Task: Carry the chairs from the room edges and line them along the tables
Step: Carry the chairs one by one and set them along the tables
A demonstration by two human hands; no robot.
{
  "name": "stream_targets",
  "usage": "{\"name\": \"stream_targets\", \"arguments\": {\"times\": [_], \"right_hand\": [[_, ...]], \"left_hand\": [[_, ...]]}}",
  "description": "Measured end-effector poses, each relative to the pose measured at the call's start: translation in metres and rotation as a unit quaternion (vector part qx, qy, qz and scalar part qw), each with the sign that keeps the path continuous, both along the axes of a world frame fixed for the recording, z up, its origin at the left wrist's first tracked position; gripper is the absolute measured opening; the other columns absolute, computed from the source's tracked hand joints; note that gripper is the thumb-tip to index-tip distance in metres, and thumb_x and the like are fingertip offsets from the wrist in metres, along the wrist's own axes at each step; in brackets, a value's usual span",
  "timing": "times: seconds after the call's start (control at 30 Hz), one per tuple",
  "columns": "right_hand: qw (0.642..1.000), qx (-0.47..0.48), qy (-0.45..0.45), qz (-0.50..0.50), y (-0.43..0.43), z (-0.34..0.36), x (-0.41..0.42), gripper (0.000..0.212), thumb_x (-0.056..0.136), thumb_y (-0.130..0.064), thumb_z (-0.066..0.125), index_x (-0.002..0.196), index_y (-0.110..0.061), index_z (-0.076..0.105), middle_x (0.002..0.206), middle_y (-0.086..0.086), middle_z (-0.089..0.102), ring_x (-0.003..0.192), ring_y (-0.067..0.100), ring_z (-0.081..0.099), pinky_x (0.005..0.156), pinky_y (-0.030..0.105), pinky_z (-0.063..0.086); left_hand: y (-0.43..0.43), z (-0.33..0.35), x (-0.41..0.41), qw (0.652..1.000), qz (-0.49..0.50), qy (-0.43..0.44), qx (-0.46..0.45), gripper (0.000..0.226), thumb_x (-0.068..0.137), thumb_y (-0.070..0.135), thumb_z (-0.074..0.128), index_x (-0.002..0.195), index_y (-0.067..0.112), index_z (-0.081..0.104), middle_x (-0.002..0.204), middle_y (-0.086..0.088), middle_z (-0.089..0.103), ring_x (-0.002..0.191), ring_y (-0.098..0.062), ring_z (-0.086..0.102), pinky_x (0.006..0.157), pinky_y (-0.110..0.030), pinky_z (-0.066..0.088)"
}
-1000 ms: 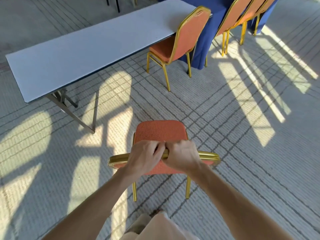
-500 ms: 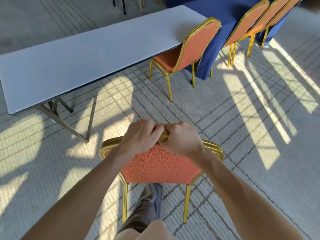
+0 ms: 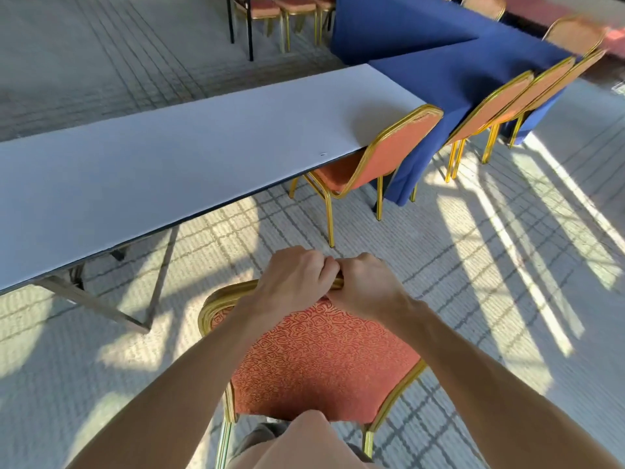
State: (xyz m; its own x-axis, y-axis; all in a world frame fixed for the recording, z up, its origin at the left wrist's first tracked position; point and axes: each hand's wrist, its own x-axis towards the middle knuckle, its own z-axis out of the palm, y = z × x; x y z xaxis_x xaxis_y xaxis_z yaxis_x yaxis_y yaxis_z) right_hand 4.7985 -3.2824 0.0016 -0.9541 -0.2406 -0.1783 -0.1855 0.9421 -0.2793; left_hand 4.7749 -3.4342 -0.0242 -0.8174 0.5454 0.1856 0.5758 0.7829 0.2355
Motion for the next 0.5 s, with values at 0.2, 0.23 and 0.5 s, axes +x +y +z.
{"name": "stream_targets", "arguments": {"times": [0.2, 0.23, 0.5], "right_hand": [[0.998, 0.013, 0.044, 0.047, 0.01, 0.004, -0.057, 0.033, 0.09, -0.052, 0.052, 0.102, -0.023, 0.062, 0.086, 0.004, 0.065, 0.08, 0.029, 0.063, 0.068, 0.035, 0.047], [0.997, 0.019, 0.051, 0.057, 0.011, 0.005, -0.061, 0.032, 0.091, -0.051, 0.052, 0.102, -0.022, 0.062, 0.086, 0.004, 0.066, 0.08, 0.029, 0.063, 0.068, 0.035, 0.048], [0.992, 0.002, 0.078, 0.104, 0.042, -0.004, -0.098, 0.025, 0.087, -0.044, 0.058, 0.103, -0.024, 0.063, 0.088, 0.001, 0.067, 0.082, 0.026, 0.064, 0.07, 0.034, 0.048]], "left_hand": [[0.005, 0.008, -0.06, 1.0, 0.005, 0.009, 0.008, 0.071, 0.087, 0.045, -0.006, 0.074, 0.014, 0.057, 0.059, 0.001, 0.046, 0.047, -0.013, 0.032, 0.049, -0.03, 0.021], [0.007, 0.009, -0.063, 1.0, 0.012, 0.004, 0.014, 0.068, 0.085, 0.046, -0.004, 0.072, 0.014, 0.054, 0.059, 0.0, 0.046, 0.05, -0.018, 0.037, 0.054, -0.03, 0.026], [0.03, 0.006, -0.084, 0.997, 0.056, 0.038, 0.037, 0.055, 0.099, 0.034, 0.017, 0.062, 0.016, 0.053, 0.05, 0.007, 0.039, 0.041, -0.012, 0.03, 0.042, -0.023, 0.023]]}}
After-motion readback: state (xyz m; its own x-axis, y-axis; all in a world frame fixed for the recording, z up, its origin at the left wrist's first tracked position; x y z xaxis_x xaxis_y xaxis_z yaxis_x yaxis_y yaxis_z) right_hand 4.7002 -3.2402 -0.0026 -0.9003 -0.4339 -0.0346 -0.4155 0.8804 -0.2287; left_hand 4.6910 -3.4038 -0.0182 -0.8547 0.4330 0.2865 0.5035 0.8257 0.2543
